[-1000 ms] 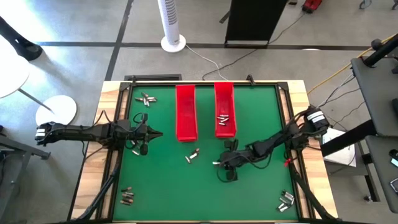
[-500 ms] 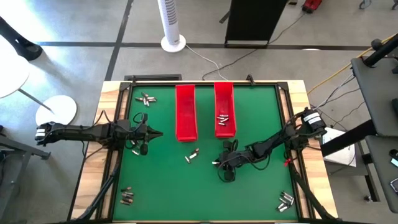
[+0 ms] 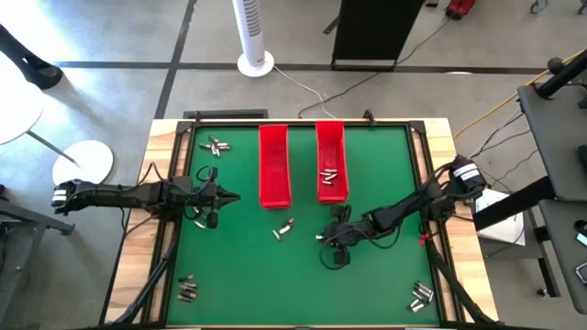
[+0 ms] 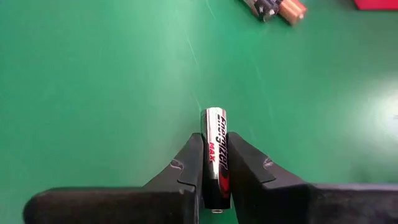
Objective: Sort batteries
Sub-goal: Put the silver battery into the right red bin
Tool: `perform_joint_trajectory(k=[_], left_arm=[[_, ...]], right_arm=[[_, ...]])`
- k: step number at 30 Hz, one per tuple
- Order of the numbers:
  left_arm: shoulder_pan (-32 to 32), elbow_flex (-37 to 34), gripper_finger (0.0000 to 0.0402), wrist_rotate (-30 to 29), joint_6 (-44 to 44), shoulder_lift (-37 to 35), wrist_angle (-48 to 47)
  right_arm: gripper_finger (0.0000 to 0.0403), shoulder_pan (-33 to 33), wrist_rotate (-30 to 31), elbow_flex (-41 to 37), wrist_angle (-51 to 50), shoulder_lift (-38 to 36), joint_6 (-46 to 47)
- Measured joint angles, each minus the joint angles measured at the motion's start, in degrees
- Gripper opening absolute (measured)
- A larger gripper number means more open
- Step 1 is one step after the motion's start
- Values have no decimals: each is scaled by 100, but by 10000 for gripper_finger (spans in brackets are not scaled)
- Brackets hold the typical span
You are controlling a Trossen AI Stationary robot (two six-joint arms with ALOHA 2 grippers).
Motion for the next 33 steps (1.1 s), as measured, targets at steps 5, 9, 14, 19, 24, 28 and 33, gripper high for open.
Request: perform_joint_trajectory(k=[5,9,14,19,24,28,33], left_arm=[[0,-1,0,-2,1,0,0],[0,-1,0,-1,0,0,0],[0,-1,0,0,0,0,0],[0,-2,0,0,0,4,0],[0,-1,0,0,0,15,-2],[0,-2,0,-2,0,15,0],[0,0,0,-2,0,28,0]], right_arm=[[47,-19,134,608,-2002,-483,-245],[45,-103,707,1357,-3561,-829,-570],[47,-488,889,2214,-4749,-869,-1046],[45,-1182,898,2684,-5107,-805,-1643],[47,-2036,904,2786,-5188,-769,-2114],[45,-2650,882,2813,-5091,-588,-2556],[48,-3163,336,3100,-5227,-190,-2694]])
